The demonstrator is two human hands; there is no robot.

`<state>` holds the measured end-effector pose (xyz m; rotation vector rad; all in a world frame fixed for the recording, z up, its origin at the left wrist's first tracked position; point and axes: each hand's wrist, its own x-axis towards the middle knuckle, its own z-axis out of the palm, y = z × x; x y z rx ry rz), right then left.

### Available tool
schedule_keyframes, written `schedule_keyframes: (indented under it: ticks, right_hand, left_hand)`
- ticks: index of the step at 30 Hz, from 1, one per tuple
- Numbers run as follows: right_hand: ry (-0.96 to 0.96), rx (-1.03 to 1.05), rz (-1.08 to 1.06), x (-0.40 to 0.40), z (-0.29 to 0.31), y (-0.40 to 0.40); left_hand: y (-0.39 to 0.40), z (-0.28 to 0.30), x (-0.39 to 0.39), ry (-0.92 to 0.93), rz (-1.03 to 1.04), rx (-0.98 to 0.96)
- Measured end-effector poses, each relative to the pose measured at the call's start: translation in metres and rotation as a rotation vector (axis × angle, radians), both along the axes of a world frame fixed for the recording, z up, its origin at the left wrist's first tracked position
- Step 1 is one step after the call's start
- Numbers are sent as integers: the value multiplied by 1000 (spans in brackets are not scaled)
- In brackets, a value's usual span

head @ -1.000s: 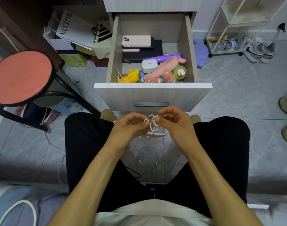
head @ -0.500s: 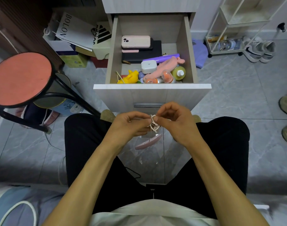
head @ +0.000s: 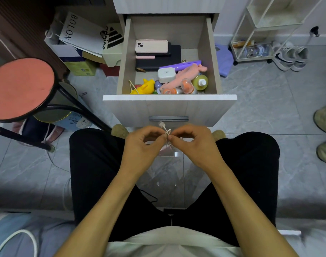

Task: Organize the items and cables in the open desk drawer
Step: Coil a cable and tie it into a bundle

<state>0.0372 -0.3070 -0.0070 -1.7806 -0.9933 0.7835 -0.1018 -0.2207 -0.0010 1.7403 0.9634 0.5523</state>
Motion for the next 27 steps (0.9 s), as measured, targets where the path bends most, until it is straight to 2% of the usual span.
schedule_keyframes:
  ticks: [4,8,10,12,14,17,19,24,27]
  right_hand:
    - [-84,-13,3,0,-1,1]
    - [57,67,-72,-6,-1,4]
    - [143,107,-85,-10,-2,4]
    - [203,131,-100,-12,-3,4]
    - [213,109,-98,-10,-5,4]
    - [165,64,-75,-7,-5,4]
    - [108,61,-35,-6,-4,4]
    - [-35,58,71,-11,-5,0]
    - [58,94,-3,-11,-8,-2]
  left_hand:
    - [-3,-4,-1,2,15,-31]
    - [0,-3,3,-51,220,-385]
    - [1,0,7,-75,250,-495]
    - [1,2,9,-76,223,-487]
    - [0,2,10,-56,175,-400]
    - [1,-2,7,-36,124,-263]
    - [1,-5,6,-21,145,-273]
    - [3,-14,9,-46,298,-566]
    - [4,-16,9,-92,296,-727]
